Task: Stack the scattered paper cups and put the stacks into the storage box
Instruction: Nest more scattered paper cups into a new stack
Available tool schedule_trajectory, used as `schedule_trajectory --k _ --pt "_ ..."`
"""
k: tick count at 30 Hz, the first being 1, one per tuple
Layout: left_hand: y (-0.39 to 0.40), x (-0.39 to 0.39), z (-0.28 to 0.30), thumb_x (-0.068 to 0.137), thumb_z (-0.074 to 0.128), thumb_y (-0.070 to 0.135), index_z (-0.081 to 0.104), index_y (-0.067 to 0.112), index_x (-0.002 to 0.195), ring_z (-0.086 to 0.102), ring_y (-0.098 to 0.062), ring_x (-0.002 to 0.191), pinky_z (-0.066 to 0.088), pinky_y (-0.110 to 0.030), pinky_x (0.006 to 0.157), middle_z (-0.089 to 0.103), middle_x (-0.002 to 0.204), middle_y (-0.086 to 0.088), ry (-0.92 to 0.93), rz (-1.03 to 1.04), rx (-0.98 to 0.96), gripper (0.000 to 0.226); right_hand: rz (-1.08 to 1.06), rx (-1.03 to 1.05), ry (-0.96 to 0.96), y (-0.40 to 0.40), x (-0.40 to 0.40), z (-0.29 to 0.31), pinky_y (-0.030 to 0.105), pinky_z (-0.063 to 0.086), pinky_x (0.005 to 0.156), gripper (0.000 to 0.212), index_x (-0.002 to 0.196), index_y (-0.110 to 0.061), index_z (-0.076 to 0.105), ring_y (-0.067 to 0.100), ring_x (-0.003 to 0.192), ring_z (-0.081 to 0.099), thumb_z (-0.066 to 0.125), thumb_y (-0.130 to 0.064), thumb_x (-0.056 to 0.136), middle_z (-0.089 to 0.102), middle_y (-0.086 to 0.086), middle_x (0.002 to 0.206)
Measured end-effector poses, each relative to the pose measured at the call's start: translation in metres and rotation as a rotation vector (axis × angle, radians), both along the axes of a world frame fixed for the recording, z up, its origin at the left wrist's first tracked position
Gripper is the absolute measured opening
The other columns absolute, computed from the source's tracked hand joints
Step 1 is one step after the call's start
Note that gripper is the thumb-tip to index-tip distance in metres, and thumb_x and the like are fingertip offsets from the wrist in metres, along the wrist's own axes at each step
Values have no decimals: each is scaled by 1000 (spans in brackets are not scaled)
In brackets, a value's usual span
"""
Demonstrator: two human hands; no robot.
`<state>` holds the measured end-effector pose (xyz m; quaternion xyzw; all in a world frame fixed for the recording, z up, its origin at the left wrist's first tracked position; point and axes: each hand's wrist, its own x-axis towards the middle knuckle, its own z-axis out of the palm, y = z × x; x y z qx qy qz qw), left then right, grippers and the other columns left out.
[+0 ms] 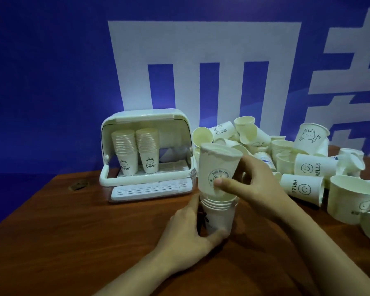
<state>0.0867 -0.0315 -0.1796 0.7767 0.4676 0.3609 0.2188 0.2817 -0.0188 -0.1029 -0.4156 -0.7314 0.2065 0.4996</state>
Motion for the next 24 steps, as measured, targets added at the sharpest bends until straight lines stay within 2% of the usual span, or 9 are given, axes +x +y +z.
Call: schedule_trajectory --k 2,6,7,9,12,15,18,22,24 --pt "1 0 0 73 76 63 41 55 137 66 2 109 57 -36 95 70 121 26 -1 8 -2 73 -55 30 -86 0 -3 -2 14 44 65 59 113 -33 66 4 77 58 68 -65 65 68 -5 96" --pt "0 0 1 74 78 61 39 54 142 66 3 110 57 -35 95 70 121 26 -8 1 7 78 -71 27 -79 0 3 -2 30 50 73 66 119 -31 61 8 81 56 71 -64 64 64 -5 101" --pt "-1 0 1 75 78 61 39 54 142 66 3 109 57 -34 94 70 121 25 -6 -1 10 78 -64 19 -70 0 5 -1 30 51 72 68 120 -29 59 10 79 54 71 -63 63 62 -6 96" --pt "-1 0 0 75 79 60 38 55 142 67 3 107 58 -34 92 71 120 25 -7 0 10 78 -58 6 -35 -1 8 -1 21 45 65 72 119 -27 56 17 75 52 71 -65 59 57 -8 86" --pt "1 0 0 75 79 59 40 53 144 69 1 108 58 -36 92 71 121 25 -20 3 11 80 -65 16 -17 -2 7 2 14 42 61 76 124 -33 54 18 77 55 69 -67 58 59 -7 94" --pt "4 -1 -1 73 81 60 42 50 145 67 3 112 58 -36 96 70 125 25 -43 -2 2 82 -65 57 -25 0 4 1 9 41 62 70 121 -31 58 11 76 57 67 -66 62 61 -7 97" --pt "3 -2 -1 72 82 61 48 47 143 65 6 115 56 -34 100 70 127 25 -97 20 -15 80 -60 61 -52 2 5 -4 9 41 64 60 115 -32 62 11 79 59 65 -66 66 64 -9 97" --pt "2 -2 -1 75 85 58 50 44 143 64 6 117 56 -33 102 69 128 25 -109 22 -26 78 -53 12 -13 5 7 -7 12 42 66 56 111 -32 67 10 81 61 55 -71 72 68 -7 92" --pt "1 -2 0 75 85 56 50 44 143 64 6 115 56 -33 101 70 127 24 -102 24 -26 78 -64 23 -20 6 6 -7 19 45 67 50 101 -32 70 13 79 60 54 -70 74 68 -10 89"
